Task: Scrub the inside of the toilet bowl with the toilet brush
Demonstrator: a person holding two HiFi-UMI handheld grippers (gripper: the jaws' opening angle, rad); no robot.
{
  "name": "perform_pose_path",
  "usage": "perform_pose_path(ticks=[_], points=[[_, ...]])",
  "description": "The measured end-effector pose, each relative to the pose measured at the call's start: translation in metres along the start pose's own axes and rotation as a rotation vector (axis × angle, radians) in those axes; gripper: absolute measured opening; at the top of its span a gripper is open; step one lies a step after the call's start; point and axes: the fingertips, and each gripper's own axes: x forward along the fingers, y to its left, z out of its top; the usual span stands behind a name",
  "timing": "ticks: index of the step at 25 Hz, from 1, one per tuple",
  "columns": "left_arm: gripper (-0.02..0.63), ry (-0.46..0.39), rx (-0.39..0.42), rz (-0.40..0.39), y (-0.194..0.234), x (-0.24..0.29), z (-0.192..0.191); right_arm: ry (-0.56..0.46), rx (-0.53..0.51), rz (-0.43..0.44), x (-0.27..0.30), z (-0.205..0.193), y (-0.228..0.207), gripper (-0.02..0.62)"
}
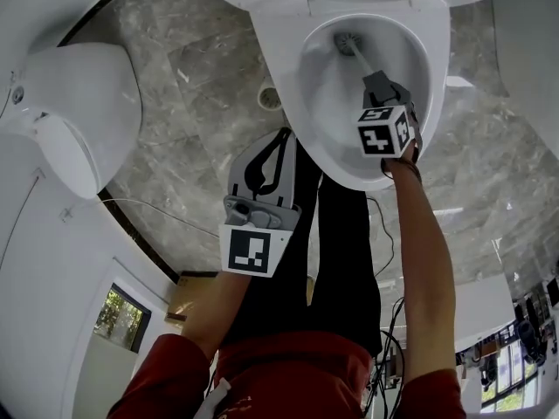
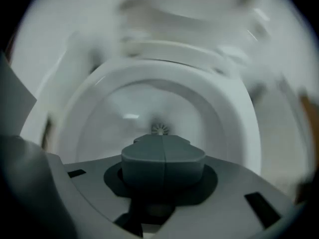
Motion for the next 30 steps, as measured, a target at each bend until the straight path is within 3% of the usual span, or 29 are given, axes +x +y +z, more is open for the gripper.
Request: perform_pose_path(ticks=[2,3,4,5,6,10,12,19,24,27,30], points=[[0.000,0.001,0.000,-0.001,-0.002,0.000,-0.001,0.044,0.763,0.152,-0.001,-0.010,-0.010,0.143],[0.000,0.003,-0.003,-0.001,-0.004,-0.001,-0.001,0.064,1.043,0.206,-0.001,-0.013,-0.013,0.140],[0.000,0.004,-0.004,-0.002,-0.005,-0.002,0.000,0.072,1.193,0.236,-0.001,-0.016,-0.015,0.139],[0.000,0.004,0.000,-0.005,-0.007,-0.002,0.001,0.068,1.201,0.238,-0.002,-0.017,-0.015,0.138],[0.000,0.002,0.006,-0.009,-0.009,-0.003,0.002,0.061,1.094,0.215,-0.003,-0.016,-0.015,0.138],[0.000,0.004,0.017,-0.014,-0.016,-0.004,0.004,0.023,0.352,0.069,-0.019,-0.006,-0.010,0.147],[0.000,0.006,0.030,-0.017,-0.019,-0.006,0.006,-0.011,0.192,0.052,-0.026,-0.011,-0.004,0.147],[0.000,-0.014,0.043,0.005,-0.036,-0.026,0.041,-0.016,0.151,0.051,-0.094,-0.050,0.011,0.147],[0.000,-0.055,0.044,0.016,-0.068,-0.065,0.102,0.038,0.272,0.130,-0.163,-0.104,0.028,0.147],[0.000,-0.134,0.059,0.034,-0.090,-0.095,0.151,-0.035,0.319,0.158,-0.233,-0.114,0.025,0.146],[0.000,-0.237,0.099,0.060,-0.106,-0.124,0.204,-0.174,0.372,0.141,-0.316,-0.097,0.006,0.146]])
